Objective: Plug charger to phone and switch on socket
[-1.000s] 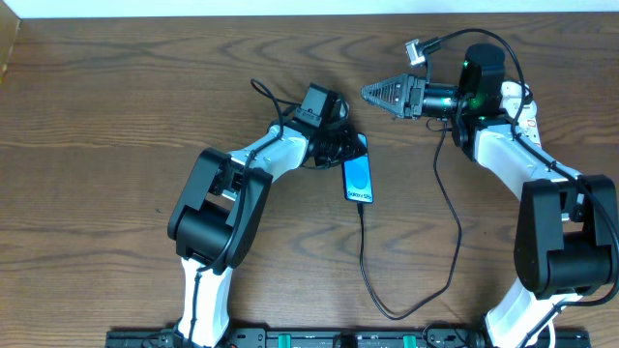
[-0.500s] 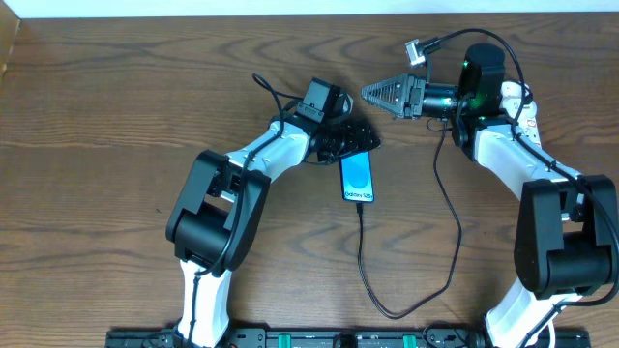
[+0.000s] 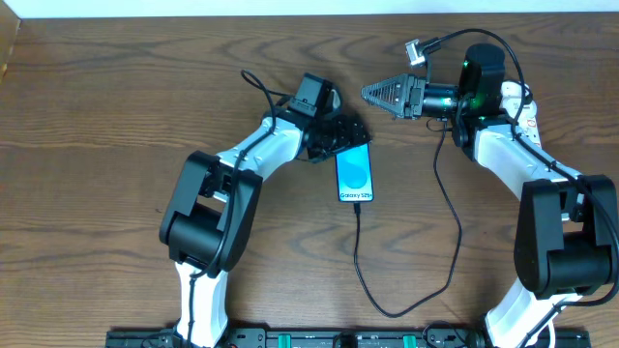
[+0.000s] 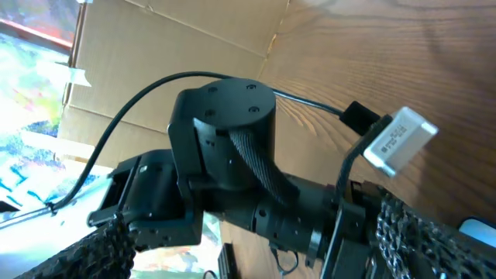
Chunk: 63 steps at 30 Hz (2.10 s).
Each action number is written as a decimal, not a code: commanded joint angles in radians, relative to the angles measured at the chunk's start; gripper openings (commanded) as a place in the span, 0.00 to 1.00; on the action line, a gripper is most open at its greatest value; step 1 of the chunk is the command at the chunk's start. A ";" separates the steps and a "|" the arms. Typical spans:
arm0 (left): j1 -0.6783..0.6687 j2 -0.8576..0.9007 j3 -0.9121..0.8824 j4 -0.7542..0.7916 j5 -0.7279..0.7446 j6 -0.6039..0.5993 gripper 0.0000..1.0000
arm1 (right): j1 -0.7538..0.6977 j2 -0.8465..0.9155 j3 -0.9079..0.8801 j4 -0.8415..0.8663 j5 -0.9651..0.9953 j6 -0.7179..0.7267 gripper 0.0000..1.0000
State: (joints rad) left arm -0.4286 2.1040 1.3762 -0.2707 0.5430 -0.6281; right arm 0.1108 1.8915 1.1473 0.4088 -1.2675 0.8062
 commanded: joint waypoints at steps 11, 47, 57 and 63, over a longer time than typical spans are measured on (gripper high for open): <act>0.077 0.061 -0.045 -0.068 -0.114 0.014 0.88 | 0.001 0.010 0.000 -0.001 -0.018 0.004 0.99; -0.028 0.061 -0.043 -0.095 -0.224 -0.033 0.89 | 0.001 0.010 0.000 -0.001 0.005 -0.011 0.99; -0.049 0.039 -0.041 -0.095 -0.306 -0.031 0.89 | 0.001 0.010 0.000 -0.002 0.005 -0.011 0.99; -0.049 0.003 -0.041 -0.105 -0.351 0.002 0.89 | 0.001 0.010 0.000 -0.001 0.008 -0.011 0.99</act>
State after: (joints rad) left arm -0.4797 2.0785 1.3861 -0.3351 0.2737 -0.6506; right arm 0.1108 1.8915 1.1473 0.4084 -1.2610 0.8062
